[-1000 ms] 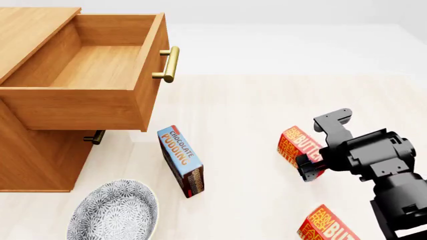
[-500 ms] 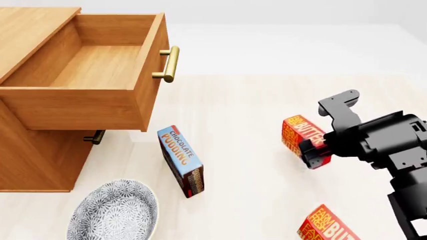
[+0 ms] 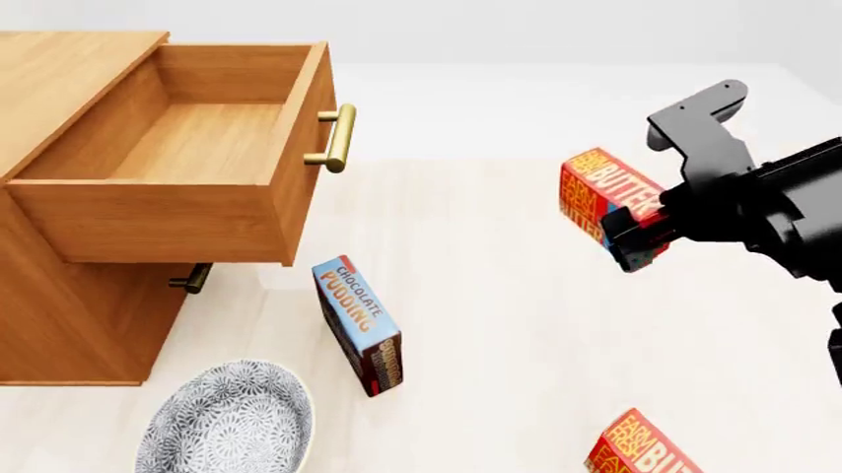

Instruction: Put the butter at the front in the top drawer of the cabinet and close it.

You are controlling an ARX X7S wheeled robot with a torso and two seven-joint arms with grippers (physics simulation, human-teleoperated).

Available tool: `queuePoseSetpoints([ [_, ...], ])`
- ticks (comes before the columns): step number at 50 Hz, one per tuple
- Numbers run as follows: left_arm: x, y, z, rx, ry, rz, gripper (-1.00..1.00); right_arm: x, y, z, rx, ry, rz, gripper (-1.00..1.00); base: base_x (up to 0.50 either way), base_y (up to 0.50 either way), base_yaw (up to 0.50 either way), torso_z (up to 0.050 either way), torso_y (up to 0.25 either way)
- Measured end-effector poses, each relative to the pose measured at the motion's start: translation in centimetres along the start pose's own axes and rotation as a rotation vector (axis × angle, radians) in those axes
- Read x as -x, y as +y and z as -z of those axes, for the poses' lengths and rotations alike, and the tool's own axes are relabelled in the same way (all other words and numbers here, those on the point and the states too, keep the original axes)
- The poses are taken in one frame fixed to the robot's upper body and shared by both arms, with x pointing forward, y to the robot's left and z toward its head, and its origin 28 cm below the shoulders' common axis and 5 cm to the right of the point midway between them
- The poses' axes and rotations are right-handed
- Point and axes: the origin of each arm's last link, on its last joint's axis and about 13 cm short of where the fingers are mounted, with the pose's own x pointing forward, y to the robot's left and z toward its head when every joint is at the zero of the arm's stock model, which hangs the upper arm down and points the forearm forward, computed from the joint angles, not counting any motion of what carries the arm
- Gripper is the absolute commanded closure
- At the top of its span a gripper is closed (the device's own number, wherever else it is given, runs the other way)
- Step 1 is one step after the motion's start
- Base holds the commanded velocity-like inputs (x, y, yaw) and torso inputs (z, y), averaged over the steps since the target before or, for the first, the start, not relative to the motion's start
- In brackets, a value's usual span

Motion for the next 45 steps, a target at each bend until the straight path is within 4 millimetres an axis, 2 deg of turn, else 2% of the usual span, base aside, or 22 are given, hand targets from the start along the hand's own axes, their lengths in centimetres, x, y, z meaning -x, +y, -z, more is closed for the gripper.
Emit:
queuePoseSetpoints([
  [10,0.1,0.0,-0.1,0.017,0.009,0.026,-1.0,1.4,-0.1,-1.1,0.014,-0.047,0.017,1.0,0.0,0.0,0.0,0.0,0.25],
  [30,0.0,0.1,-0.1,0.001,0.012,0.099,-1.0,2.7,0.1,-1.9,0.065,-0.109,0.031,1.0,0.0,0.0,0.0,-0.001,0.249],
  [45,-0.3,0.3,-0.2,-0.136,-0.054,0.249,-1.0,6.2,-0.2,-2.6,0.244,-0.222,0.111,1.0,0.0,0.0,0.0,0.0,0.0],
])
